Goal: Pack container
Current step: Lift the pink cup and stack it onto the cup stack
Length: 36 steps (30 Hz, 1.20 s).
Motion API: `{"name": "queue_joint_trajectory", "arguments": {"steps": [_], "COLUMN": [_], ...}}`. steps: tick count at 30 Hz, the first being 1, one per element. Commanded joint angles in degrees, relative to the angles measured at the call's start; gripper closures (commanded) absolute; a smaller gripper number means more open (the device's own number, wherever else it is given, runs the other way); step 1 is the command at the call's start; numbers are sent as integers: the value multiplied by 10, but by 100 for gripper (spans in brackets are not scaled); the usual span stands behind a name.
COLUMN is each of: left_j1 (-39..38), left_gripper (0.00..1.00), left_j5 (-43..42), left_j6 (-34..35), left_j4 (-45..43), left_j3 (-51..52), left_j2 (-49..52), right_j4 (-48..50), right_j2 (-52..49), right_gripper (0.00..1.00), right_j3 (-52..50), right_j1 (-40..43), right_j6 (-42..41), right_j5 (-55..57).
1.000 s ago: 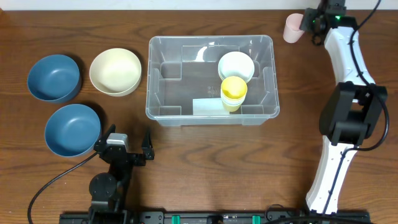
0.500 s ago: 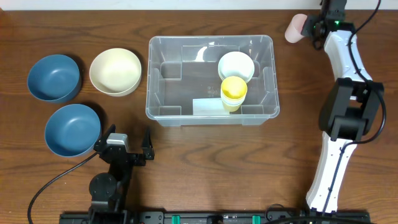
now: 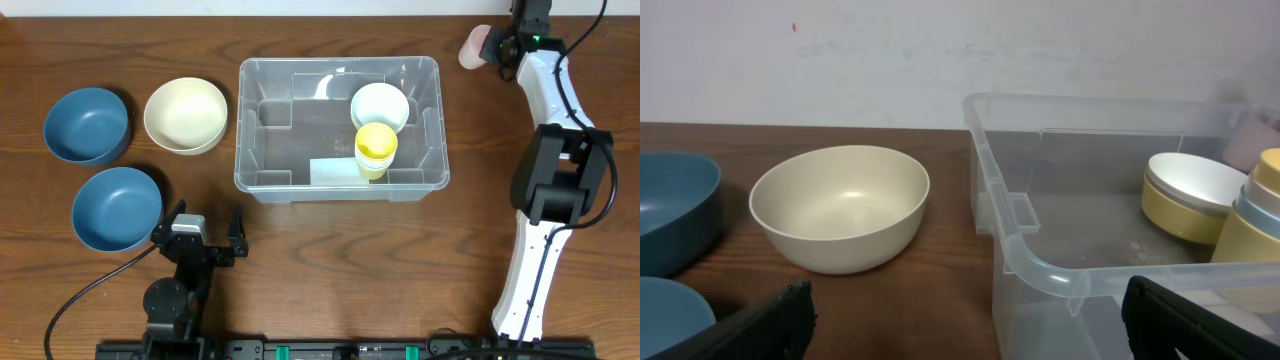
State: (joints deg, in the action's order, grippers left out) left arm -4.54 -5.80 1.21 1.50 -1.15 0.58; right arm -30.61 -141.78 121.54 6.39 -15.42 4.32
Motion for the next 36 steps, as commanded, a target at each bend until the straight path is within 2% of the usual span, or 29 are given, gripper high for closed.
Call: {"name": "queue_joint_trajectory", "arguments": {"steps": [1, 3, 13, 23, 31, 36], "left_j1": [3, 3, 3, 3, 3, 3], "left_gripper": [2, 2, 2, 2, 2, 2], "left_j5": [-9, -9, -9, -9, -9, -9], "left_j6": [-8, -8, -8, -8, -8, -8], "left_j4": [20, 20, 20, 21, 20, 20], "left_j3": [9, 9, 9, 9, 9, 9], "left_j2": [-3, -3, -3, -3, -3, -3], "right_j4": [-9, -16, -89, -183, -286, -370], "right_j2": [-16, -16, 10, 187, 327, 345], "right_gripper": [96, 99, 99, 99, 99, 99], "right_j3": [9, 9, 13, 15, 15, 15], "right_j1": [-6, -7, -9, -27, -106, -186], "right_j6": [-7, -7, -9, -8, -6, -2], "right_j5": [-1, 0, -5, -64, -106, -106]}}
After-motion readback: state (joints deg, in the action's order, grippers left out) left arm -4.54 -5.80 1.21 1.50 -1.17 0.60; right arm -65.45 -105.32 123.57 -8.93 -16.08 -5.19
